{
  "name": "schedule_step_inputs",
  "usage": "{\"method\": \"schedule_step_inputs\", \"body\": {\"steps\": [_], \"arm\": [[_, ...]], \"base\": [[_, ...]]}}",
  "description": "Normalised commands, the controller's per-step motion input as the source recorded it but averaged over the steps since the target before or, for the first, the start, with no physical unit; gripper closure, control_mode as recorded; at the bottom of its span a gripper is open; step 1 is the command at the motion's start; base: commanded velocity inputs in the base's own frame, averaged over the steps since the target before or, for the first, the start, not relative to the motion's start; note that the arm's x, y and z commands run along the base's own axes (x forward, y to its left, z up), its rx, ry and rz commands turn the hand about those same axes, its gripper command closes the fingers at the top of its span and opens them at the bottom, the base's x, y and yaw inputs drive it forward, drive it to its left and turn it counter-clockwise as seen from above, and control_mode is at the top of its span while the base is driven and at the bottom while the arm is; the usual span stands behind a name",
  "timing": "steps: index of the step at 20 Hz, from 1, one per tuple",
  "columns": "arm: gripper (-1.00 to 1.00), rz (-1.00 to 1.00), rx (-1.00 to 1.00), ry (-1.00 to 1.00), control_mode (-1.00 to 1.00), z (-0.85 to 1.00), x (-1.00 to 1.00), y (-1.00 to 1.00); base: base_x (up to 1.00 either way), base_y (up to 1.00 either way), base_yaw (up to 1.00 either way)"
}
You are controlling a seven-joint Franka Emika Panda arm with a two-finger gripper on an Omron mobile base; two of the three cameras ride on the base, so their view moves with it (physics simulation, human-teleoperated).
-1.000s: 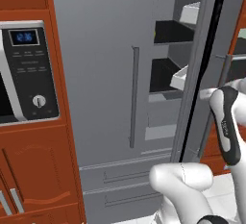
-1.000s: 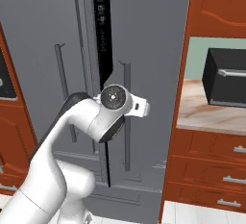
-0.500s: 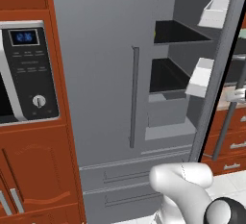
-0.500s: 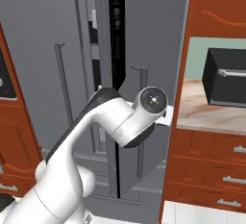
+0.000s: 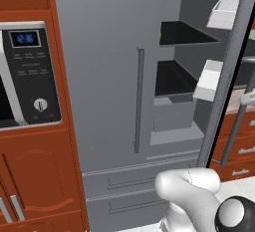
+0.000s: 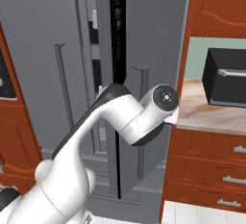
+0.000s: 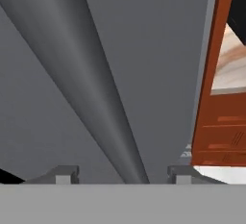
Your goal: Retrieve a lemon from the fridge and place it on the cutting board with the fish.
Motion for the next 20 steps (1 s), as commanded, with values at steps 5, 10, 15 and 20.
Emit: {"method": "schedule_step_inputs", "body": {"steps": [5,10,15,20], "arm": [[-1.0,-0.08,-0.07,0.0,-1.0,0.17,-0.41,0.12],[-1.0,-0.17,-0.27,0.0,-1.0,0.3,-0.69,0.35],[-1.0,-0.17,-0.43,0.0,-1.0,0.24,-0.54,0.64],[-1.0,-0.26,-0.51,0.12,-1.0,0.12,-0.02,0.71]], "base": [[0.0,0.0,0.0],[0.0,0.0,0.0],[0.0,0.0,0.0],[0.0,0.0,0.0]]}}
